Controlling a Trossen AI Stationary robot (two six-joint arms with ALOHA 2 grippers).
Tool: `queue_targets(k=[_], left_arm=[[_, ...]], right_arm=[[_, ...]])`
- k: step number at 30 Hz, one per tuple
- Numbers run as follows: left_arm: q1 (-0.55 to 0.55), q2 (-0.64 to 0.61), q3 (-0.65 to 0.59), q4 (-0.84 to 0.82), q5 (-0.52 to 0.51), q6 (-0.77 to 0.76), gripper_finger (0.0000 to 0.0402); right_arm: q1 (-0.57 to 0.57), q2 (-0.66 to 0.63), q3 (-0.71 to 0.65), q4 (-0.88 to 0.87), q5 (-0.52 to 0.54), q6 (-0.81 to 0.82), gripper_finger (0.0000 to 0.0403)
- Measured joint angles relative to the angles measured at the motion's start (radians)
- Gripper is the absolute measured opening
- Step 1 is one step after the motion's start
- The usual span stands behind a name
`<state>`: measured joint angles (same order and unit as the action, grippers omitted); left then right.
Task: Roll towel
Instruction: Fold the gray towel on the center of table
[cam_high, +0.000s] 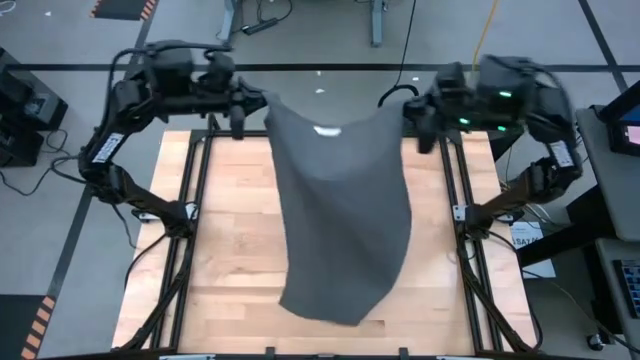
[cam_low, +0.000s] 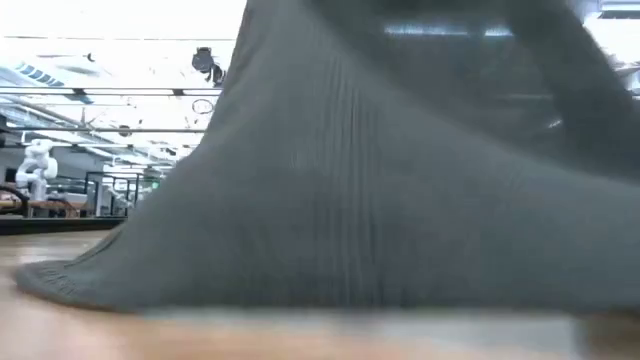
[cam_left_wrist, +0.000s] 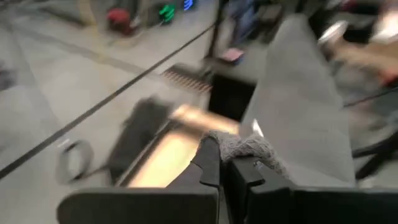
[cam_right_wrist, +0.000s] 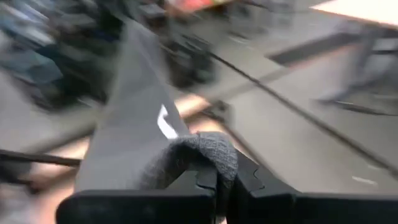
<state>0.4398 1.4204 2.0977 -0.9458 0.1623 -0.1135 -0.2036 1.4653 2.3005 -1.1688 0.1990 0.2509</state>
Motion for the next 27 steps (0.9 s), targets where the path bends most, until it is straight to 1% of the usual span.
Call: queue_targets(k=[2, 5, 8, 10, 14, 16, 18, 20, 23, 24, 25, 27], left_arm=[[0.046, 0.008, -0.045, -0.009, 0.0, 0.029, 0.0002], [0.091, 0.025, -0.129, -0.008, 0.003, 0.071, 0.0002], [0.111, 0.052, -0.206, 0.005, -0.002, 0.145, 0.0002], [0.125, 0.072, -0.253, 0.022, -0.035, 0.19, 0.0002], [0.165, 0.115, -0.322, 0.105, -0.119, 0.242, 0.0002], [0.188, 0.136, -0.332, 0.146, -0.123, 0.251, 0.0002], [0.204, 0.149, -0.333, 0.174, -0.104, 0.251, 0.0002], [0.212, 0.149, -0.333, 0.186, -0.085, 0.252, 0.0002], [0.231, 0.121, -0.333, 0.217, -0.071, 0.253, 0.0002], [0.238, 0.104, -0.334, 0.246, -0.041, 0.259, 0.0002], [0.246, 0.081, -0.334, 0.286, 0.012, 0.263, 0.0002], [0.258, 0.035, -0.332, 0.384, 0.148, 0.247, 0.0002]], right_arm=[[-0.048, 0.036, 0.0, -0.049, 0.035, -0.073, 0.0], [-0.115, 0.105, 0.0, -0.083, 0.04, -0.175, 0.0], [-0.179, 0.181, 0.0, -0.087, 0.039, -0.247, 0.0], [-0.227, 0.227, 0.0, -0.085, 0.038, -0.297, 0.0], [-0.325, 0.325, 0.0, -0.055, 0.027, -0.399, 0.0], [-0.376, 0.369, -0.001, -0.028, -0.038, -0.417, 0.0], [-0.422, 0.394, -0.002, -0.003, -0.145, -0.409, 0.0], [-0.459, 0.398, -0.002, 0.027, -0.22, -0.402, 0.0], [-0.507, 0.395, 0.0, 0.12, -0.338, -0.462, 0.0], [-0.522, 0.392, 0.0, 0.158, -0.392, -0.47, 0.0], [-0.534, 0.383, -0.001, 0.191, -0.448, -0.467, 0.0], [-0.549, 0.352, -0.002, 0.247, -0.547, -0.415, 0.0]])
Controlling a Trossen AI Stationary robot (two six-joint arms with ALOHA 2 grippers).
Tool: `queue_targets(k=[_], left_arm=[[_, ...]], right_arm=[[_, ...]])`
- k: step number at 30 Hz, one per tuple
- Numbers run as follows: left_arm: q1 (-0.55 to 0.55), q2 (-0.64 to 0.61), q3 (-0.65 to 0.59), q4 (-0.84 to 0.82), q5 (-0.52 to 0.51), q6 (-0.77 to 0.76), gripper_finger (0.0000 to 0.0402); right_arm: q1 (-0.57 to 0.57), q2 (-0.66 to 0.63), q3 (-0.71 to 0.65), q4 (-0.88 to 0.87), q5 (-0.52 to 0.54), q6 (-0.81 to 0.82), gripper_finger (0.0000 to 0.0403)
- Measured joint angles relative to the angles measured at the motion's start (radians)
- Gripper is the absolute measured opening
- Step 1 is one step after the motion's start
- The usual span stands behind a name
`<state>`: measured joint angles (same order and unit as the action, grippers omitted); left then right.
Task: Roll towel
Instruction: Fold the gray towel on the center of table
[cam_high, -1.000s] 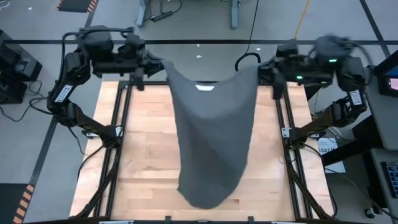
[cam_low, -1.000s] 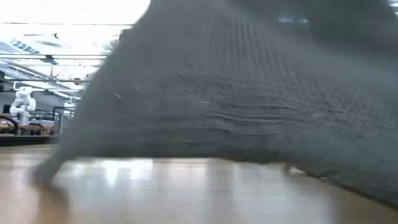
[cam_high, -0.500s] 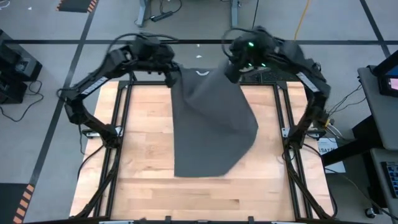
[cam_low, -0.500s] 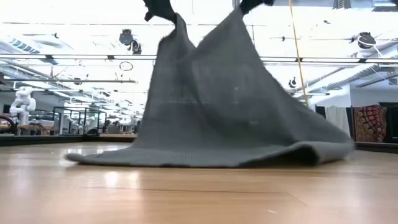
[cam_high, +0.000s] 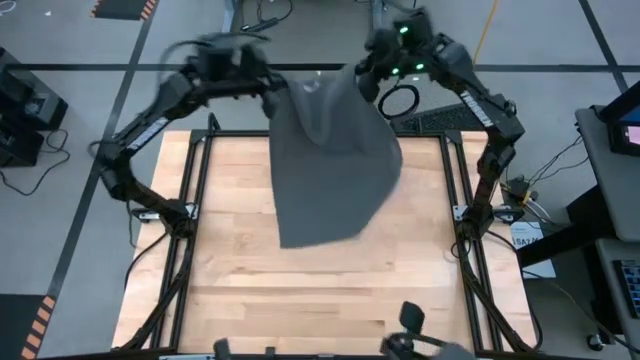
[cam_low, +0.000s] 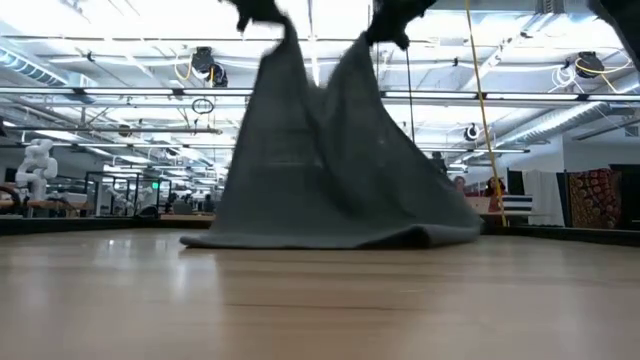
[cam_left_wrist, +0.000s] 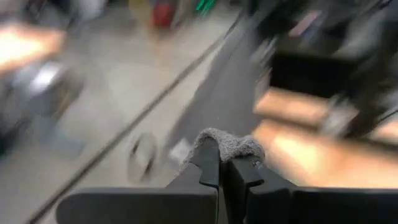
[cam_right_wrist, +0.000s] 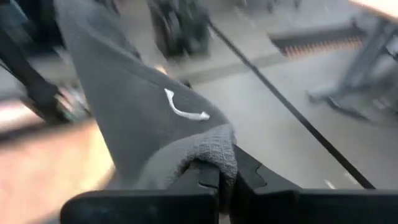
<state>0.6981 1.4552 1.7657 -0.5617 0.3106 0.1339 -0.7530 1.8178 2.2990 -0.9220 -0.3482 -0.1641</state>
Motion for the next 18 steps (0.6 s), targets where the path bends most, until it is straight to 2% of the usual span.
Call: queue_targets(k=[4, 8, 12, 15, 18], left_arm=[[0.001, -0.073, 0.001, 0.141, 0.243, -0.151, 0.0002], [-0.031, -0.12, 0.0, 0.267, 0.392, -0.345, 0.0002], [-0.102, -0.142, 0.001, 0.466, 0.539, -0.513, 0.0002], [-0.165, -0.141, 0.001, 0.661, 0.623, -0.621, 0.0002], [-0.21, -0.142, 0.023, 0.764, 0.625, -0.676, 0.0002]], right_arm=[[0.003, -0.094, 0.002, 0.009, -0.066, 0.131, 0.0], [0.07, -0.189, 0.001, 0.017, -0.089, 0.198, 0.0], [0.181, -0.288, 0.002, 0.108, -0.115, 0.241, 0.0], [0.287, -0.332, 0.003, 0.189, -0.13, 0.256, 0.0], [0.405, -0.344, 0.002, 0.279, -0.123, 0.258, 0.0]])
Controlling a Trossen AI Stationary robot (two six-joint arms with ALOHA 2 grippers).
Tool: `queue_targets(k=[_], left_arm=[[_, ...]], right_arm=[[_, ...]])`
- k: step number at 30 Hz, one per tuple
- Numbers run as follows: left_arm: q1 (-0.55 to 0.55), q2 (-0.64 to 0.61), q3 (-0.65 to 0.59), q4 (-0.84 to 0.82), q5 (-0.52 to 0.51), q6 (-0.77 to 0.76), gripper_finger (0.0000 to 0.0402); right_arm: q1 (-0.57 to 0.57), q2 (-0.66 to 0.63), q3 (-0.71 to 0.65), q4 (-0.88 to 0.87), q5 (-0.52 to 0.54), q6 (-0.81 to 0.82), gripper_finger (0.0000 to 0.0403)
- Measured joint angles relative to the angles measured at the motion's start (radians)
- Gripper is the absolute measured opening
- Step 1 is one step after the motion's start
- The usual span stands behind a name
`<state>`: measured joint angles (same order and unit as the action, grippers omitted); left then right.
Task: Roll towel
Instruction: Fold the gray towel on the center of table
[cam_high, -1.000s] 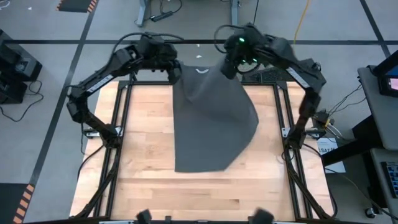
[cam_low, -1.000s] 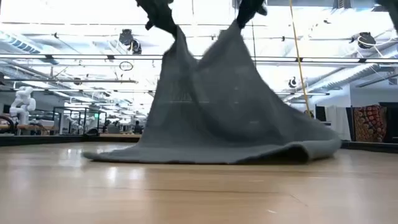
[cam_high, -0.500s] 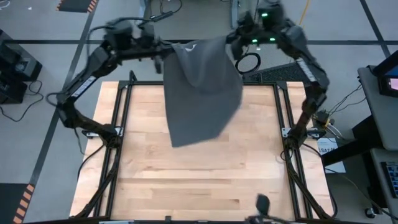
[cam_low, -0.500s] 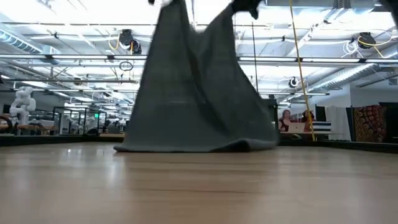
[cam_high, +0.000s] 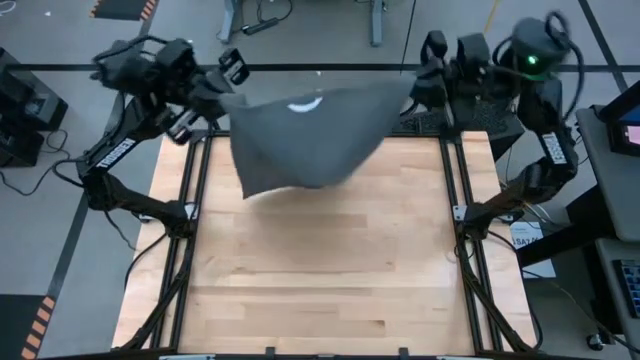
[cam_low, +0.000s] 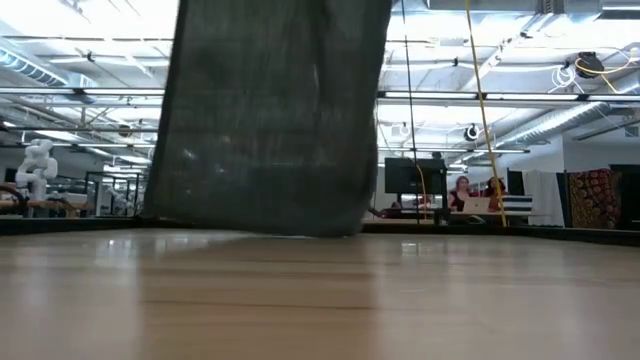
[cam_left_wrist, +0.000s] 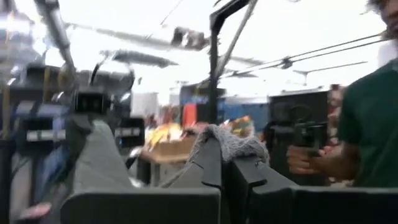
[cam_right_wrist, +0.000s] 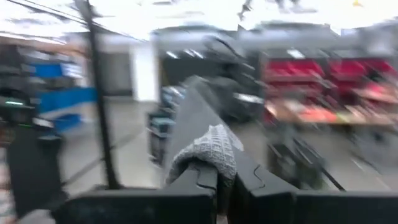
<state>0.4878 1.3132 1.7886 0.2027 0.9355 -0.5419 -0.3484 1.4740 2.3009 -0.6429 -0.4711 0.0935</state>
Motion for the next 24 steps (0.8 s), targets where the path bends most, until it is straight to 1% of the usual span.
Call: queue_targets(k=[2, 6, 11, 13, 16, 18, 19, 21, 24], left_arm=[[-0.029, 0.0, 0.013, 0.034, -0.033, 0.005, 0.0002], [-0.057, 0.0, 0.019, 0.061, -0.136, 0.066, 0.0002], [-0.049, -0.003, 0.019, 0.035, -0.278, 0.174, 0.0002], [-0.037, -0.004, 0.019, -0.011, -0.368, 0.231, 0.0002], [-0.007, -0.007, 0.02, -0.175, -0.562, 0.33, 0.0002], [0.018, -0.008, 0.019, -0.328, -0.686, 0.408, 0.0002], [0.03, -0.007, 0.019, -0.4, -0.723, 0.441, 0.0002], [0.053, 0.003, 0.019, -0.539, -0.747, 0.486, 0.0002], [0.074, 0.029, 0.019, -0.741, -0.753, 0.501, 0.0002]], right_arm=[[0.077, 0.0, 0.0, 0.066, 0.032, 0.0, 0.0], [0.199, 0.021, 0.0, 0.18, 0.165, 0.0, 0.0], [0.296, 0.071, -0.002, 0.287, 0.291, -0.013, 0.0], [0.316, 0.081, -0.002, 0.311, 0.387, -0.022, 0.0], [0.329, 0.077, 0.0, 0.302, 0.573, -0.029, 0.0], [0.327, 0.076, 0.0, 0.247, 0.673, -0.047, 0.0], [0.321, 0.076, 0.0, 0.203, 0.715, -0.064, 0.0], [0.307, 0.078, 0.0, 0.091, 0.774, -0.098, 0.0], [0.271, 0.086, -0.001, -0.103, 0.834, -0.13, 0.0]])
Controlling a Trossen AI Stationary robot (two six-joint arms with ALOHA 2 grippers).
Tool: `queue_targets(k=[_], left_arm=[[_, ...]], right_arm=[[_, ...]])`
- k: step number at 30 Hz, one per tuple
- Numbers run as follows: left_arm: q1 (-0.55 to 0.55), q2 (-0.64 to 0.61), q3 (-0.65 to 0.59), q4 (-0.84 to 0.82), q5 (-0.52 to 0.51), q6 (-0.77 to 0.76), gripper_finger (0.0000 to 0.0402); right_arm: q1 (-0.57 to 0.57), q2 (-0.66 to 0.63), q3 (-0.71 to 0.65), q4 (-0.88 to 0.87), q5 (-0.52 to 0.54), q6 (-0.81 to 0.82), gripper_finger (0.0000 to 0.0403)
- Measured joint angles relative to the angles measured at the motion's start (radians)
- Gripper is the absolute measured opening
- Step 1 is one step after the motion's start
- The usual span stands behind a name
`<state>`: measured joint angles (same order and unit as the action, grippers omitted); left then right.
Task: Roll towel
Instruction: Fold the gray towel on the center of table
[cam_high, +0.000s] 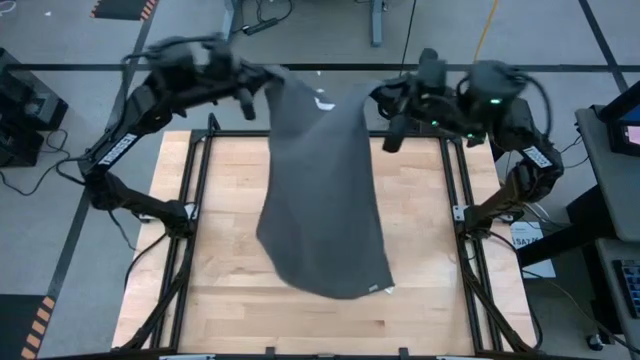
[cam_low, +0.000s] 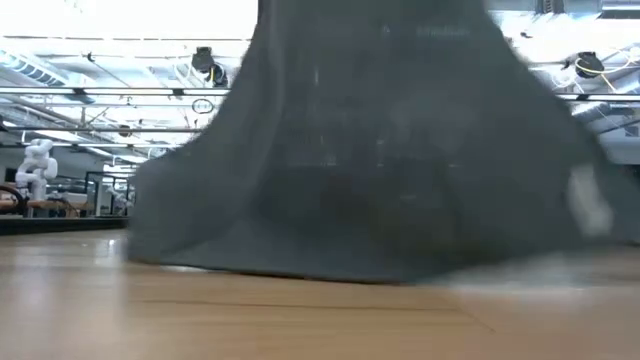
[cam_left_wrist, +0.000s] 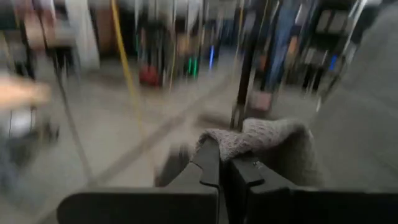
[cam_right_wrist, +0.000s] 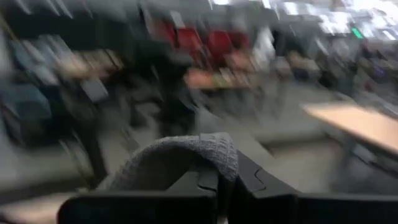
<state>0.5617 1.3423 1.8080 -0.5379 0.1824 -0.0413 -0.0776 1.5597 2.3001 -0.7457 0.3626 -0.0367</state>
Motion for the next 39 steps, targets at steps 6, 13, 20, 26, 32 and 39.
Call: queue_targets(k=[6, 13, 20, 26, 32, 39], left_arm=[[0.003, 0.09, -0.001, -0.223, -0.039, 0.086, 0.0002], [0.001, 0.211, -0.002, -0.157, -0.034, 0.099, 0.0002], [-0.037, 0.16, -0.001, 0.031, 0.637, -0.177, 0.0002], [-0.126, 0.121, -0.001, 0.277, 0.753, -0.385, 0.0002], [-0.2, 0.175, 0.002, 0.554, 0.684, -0.638, 0.0002], [-0.165, 0.195, -0.002, 0.19, 0.365, -0.418, 0.0002]], right_arm=[[-0.111, 0.054, -0.003, -0.327, 0.106, -0.018, 0.0], [-0.283, 0.124, -0.004, -0.416, 0.108, -0.133, 0.0], [-0.452, 0.141, -0.004, -0.468, -0.042, -0.12, 0.0], [-0.511, 0.156, -0.004, -0.462, -0.108, -0.129, 0.0], [-0.544, 0.166, -0.004, -0.463, -0.161, -0.139, 0.0], [-0.562, 0.178, -0.004, -0.508, -0.163, -0.141, 0.0]])
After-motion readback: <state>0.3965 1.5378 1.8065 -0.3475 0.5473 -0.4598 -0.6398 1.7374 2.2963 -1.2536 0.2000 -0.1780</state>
